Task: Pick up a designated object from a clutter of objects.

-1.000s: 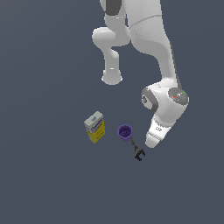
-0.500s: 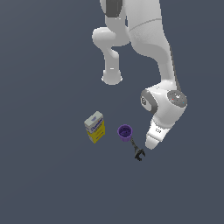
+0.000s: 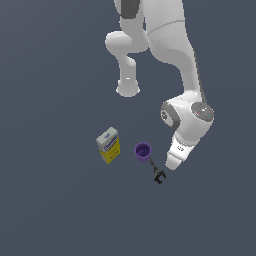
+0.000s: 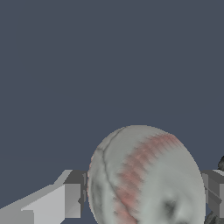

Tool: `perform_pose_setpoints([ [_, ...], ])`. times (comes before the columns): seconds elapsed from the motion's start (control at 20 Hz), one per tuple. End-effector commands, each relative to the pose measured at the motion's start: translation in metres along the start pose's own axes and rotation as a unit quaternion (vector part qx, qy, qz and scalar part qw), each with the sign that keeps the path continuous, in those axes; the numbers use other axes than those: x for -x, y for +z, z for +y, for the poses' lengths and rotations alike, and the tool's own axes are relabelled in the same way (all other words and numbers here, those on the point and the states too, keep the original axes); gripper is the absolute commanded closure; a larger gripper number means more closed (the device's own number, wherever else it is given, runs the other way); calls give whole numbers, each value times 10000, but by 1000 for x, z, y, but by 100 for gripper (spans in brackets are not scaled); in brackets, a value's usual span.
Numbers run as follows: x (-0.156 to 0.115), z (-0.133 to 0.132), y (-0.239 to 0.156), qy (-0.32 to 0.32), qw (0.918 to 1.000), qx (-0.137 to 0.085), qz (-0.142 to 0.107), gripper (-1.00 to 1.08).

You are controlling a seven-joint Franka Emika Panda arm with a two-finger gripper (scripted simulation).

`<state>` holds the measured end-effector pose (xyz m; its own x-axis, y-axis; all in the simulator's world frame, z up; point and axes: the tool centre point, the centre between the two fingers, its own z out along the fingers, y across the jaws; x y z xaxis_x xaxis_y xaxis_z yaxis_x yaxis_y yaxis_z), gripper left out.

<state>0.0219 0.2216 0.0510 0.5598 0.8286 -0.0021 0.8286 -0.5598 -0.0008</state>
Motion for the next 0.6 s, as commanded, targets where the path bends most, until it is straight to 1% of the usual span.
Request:
perform_pose_setpoints([
  [0.0, 1, 0, -6, 1, 10000, 9, 11, 108],
  [0.3, 7, -2, -33, -1, 10000, 11, 9, 108],
  [0.55, 16, -5, -70, -5, 10000, 13, 6, 108],
])
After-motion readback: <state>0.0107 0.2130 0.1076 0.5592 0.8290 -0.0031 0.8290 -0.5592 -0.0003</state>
